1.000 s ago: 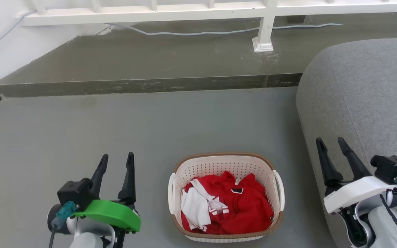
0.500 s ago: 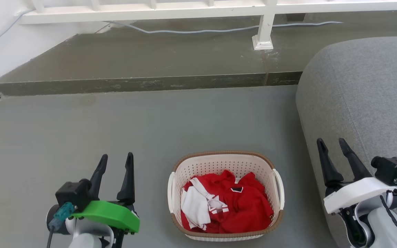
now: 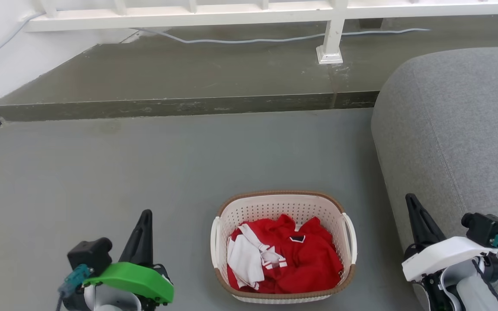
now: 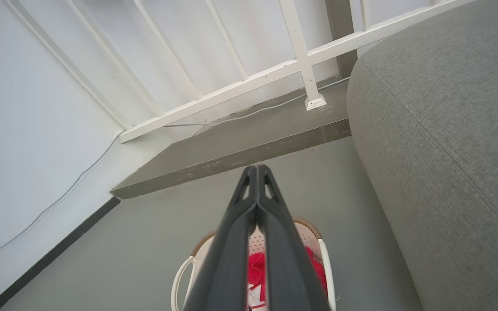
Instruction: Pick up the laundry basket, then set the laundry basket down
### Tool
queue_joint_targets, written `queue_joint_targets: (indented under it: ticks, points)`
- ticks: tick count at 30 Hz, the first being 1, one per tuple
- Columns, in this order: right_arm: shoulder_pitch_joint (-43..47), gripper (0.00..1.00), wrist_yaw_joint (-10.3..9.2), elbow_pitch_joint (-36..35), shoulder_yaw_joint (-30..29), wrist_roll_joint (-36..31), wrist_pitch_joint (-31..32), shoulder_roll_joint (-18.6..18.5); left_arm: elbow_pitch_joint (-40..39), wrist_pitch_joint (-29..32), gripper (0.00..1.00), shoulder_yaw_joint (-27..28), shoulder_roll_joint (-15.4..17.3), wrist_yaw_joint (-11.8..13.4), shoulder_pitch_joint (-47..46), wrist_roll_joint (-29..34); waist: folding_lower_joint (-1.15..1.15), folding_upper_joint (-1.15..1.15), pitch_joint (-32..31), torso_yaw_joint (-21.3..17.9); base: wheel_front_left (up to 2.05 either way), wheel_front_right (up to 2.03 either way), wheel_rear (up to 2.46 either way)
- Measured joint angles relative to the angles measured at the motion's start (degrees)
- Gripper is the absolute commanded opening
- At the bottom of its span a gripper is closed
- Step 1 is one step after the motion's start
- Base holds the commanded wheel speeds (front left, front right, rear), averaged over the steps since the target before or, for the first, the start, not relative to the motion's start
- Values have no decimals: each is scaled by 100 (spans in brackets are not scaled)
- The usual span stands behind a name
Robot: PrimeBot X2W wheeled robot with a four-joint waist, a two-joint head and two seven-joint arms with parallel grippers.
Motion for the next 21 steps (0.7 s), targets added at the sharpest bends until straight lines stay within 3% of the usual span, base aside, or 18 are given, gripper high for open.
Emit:
queue_joint_targets:
  ticks: [21]
  points:
    - [-4,0,0,-81,-341,1388,413,112,-45,363,0,368,-4,-92,0,-1435,0,0,-58,10,0,0,0]
